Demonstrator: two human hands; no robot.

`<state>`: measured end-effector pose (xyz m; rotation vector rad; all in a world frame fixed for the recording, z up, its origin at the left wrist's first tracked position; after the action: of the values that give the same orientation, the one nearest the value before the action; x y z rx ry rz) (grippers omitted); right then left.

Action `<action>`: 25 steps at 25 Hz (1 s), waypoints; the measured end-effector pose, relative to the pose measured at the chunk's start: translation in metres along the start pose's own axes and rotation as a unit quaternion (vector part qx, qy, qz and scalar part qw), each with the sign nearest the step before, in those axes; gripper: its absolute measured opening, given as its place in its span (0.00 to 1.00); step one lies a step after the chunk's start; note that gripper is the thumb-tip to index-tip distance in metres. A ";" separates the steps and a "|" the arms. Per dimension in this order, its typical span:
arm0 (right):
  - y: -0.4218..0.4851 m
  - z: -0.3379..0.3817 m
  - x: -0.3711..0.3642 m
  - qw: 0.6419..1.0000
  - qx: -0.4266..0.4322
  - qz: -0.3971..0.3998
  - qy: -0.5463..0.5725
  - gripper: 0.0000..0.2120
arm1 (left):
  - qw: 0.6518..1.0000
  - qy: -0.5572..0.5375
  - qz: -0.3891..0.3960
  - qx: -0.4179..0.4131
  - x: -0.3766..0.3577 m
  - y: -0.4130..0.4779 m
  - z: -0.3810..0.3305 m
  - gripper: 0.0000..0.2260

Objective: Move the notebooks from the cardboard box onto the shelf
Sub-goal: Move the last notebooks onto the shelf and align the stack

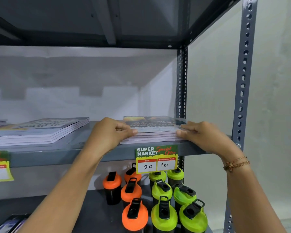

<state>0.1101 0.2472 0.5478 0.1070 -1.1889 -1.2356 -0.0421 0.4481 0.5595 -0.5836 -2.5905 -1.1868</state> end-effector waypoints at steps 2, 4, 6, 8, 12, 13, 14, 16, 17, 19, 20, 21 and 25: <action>-0.004 0.004 0.005 0.999 0.019 -0.024 0.011 0.17 | 1.000 0.014 -0.008 -0.002 0.000 0.001 0.002 0.11; -0.003 0.006 0.006 0.999 0.021 -0.042 0.006 0.15 | 1.000 0.023 -0.011 -0.006 -0.002 0.002 0.003 0.11; -0.003 0.006 0.007 0.999 0.022 -0.046 0.005 0.14 | 1.000 0.021 -0.013 -0.012 -0.003 0.001 0.003 0.11; -0.004 0.002 0.008 0.999 0.021 -0.044 0.001 0.14 | 0.999 0.023 -0.021 -0.016 -0.002 -0.001 0.005 0.13; -0.006 -0.007 0.017 0.996 0.017 -0.088 -0.006 0.14 | 0.996 0.049 -0.065 -0.029 0.002 -0.006 0.008 0.18; -0.005 -0.007 0.018 0.995 0.017 -0.093 -0.007 0.13 | 0.995 0.050 -0.075 -0.029 0.003 -0.006 0.008 0.18; -0.005 -0.008 0.018 0.996 0.015 -0.093 -0.006 0.13 | 0.995 0.051 -0.081 -0.028 0.004 -0.007 0.007 0.18; -0.004 -0.007 0.016 0.996 0.008 -0.087 -0.002 0.12 | 0.994 0.062 -0.088 -0.030 0.005 -0.007 0.006 0.16; -0.004 -0.007 0.016 0.996 0.004 -0.085 -0.002 0.13 | 0.993 0.068 -0.086 -0.032 0.005 -0.007 0.005 0.16; -0.005 -0.006 0.016 0.996 0.002 -0.089 -0.003 0.13 | 0.994 0.067 -0.075 -0.033 0.005 -0.006 0.005 0.15; -0.006 -0.006 0.017 0.996 0.000 -0.094 -0.002 0.13 | 0.995 0.065 -0.066 -0.031 0.005 -0.005 0.006 0.16; -0.006 -0.005 0.017 0.995 -0.001 -0.099 -0.003 0.13 | 0.996 0.064 -0.058 -0.028 0.004 -0.004 0.006 0.16; -0.008 -0.003 0.020 0.993 -0.005 -0.115 -0.016 0.13 | 0.996 0.062 -0.053 -0.032 0.005 -0.004 0.004 0.16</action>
<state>0.1037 0.2271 0.5541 0.2220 -1.2228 -1.4483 -0.0487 0.4498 0.5562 -0.3763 -2.5144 -1.2992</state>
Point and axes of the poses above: each hand's wrist, its own y-axis towards the middle knuckle, its own x-axis out of the back of the hand, z = x × y, the point moved 8 cm from there along y, towards the middle knuckle, and after that the axes turned 14 degrees about -z, right-handed, at the moved point
